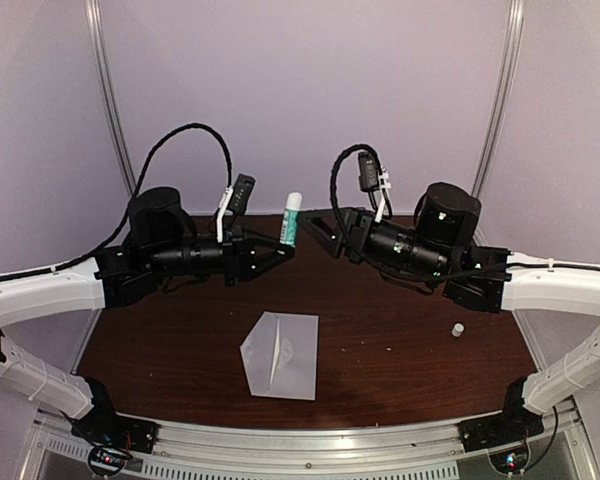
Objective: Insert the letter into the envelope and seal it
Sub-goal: Unscrew the solid glue.
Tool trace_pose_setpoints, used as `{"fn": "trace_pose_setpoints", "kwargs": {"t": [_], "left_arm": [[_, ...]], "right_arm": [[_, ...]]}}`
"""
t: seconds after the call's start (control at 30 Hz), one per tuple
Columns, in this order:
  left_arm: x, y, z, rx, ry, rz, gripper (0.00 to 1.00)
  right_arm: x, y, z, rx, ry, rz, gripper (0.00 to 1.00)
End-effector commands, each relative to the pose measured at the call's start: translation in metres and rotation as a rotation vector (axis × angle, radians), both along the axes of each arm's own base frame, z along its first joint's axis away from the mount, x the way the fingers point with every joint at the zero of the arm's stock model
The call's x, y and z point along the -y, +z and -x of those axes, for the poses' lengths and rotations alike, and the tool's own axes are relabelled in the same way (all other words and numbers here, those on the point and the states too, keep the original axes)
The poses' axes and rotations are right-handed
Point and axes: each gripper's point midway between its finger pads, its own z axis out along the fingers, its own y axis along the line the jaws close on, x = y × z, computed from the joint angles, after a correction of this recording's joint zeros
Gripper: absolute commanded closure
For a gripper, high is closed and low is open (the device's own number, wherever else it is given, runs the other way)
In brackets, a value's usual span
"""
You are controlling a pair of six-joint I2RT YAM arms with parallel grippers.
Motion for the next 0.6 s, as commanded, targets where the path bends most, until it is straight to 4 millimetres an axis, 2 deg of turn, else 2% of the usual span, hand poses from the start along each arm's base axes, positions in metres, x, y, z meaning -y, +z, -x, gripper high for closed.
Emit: {"fn": "trace_pose_setpoints", "kwargs": {"t": [0.0, 0.07, 0.33, 0.57], "left_arm": [[-0.003, 0.026, 0.012, 0.049, -0.056, 0.088, 1.0], [-0.003, 0.027, 0.012, 0.05, -0.055, 0.092, 1.0], [-0.003, 0.027, 0.014, 0.05, -0.066, 0.095, 1.0], [-0.002, 0.029, 0.018, 0.055, -0.089, 0.102, 1.0]], "right_arm": [[-0.017, -0.001, 0.014, 0.027, 0.125, -0.001, 0.37], [-0.022, -0.004, 0.014, 0.019, 0.142, 0.005, 0.38], [-0.031, -0.011, 0.013, 0.004, 0.168, 0.011, 0.59], [-0.031, -0.01, 0.012, 0.009, 0.168, 0.006, 0.65]]}}
